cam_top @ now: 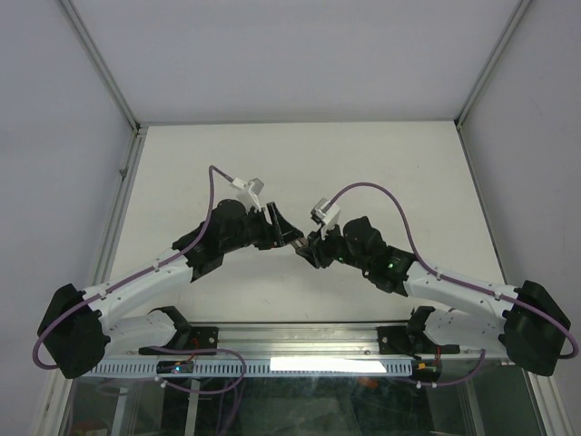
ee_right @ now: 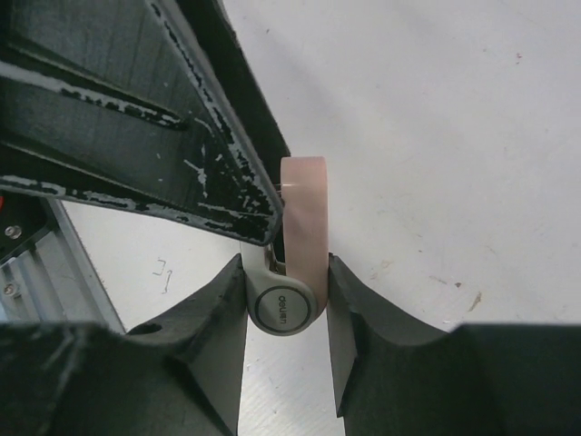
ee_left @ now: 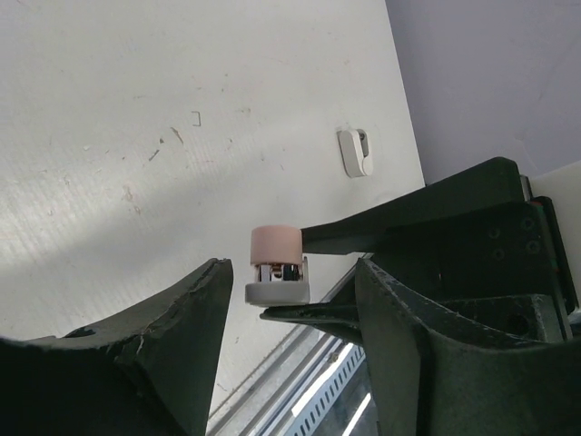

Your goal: Load the staples into the stapler

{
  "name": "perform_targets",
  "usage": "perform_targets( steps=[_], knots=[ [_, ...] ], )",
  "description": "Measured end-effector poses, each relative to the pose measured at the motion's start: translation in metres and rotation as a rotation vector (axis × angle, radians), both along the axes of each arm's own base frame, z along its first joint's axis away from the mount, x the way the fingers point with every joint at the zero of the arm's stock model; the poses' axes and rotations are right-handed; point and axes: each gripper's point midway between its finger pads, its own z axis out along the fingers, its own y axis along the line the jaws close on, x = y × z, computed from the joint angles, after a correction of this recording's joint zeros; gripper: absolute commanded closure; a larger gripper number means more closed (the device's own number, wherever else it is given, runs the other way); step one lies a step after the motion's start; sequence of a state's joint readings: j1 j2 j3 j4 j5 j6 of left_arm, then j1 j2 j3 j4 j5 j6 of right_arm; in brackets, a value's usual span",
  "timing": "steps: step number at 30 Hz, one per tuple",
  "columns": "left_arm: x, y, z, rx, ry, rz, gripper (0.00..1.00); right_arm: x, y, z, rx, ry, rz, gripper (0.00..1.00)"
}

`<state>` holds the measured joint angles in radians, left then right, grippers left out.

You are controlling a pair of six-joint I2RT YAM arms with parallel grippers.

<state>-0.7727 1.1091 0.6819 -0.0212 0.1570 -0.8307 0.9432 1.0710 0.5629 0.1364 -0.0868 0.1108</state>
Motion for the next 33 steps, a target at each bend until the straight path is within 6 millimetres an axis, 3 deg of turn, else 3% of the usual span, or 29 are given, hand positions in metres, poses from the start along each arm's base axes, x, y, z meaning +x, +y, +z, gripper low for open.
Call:
perform_targets(
  steps=[13,25,27,31,33],
  knots=[
    [-0.002,0.002,-0.01,0.012,0.029,0.022,0.44,0.012,-0.006,0.002,-0.015,-0.04,-0.063,1.0],
    [-0.003,-0.001,-0.01,-0.021,0.032,0.024,0.64,0.01,-0.003,0.006,0.001,-0.047,-0.054,1.0],
    [-0.003,-0.001,-0.009,-0.029,0.028,0.022,0.71,0.01,-0.002,0.007,0.003,-0.048,-0.053,1.0],
    [-0.004,-0.003,-0.007,-0.048,0.024,0.012,0.99,0.009,-0.003,0.008,0.003,-0.047,-0.052,1.0],
    [-0.005,-0.005,-0.005,-0.063,0.022,0.003,1.0,0.008,-0.005,0.01,0.006,-0.049,-0.051,1.0]
  ],
)
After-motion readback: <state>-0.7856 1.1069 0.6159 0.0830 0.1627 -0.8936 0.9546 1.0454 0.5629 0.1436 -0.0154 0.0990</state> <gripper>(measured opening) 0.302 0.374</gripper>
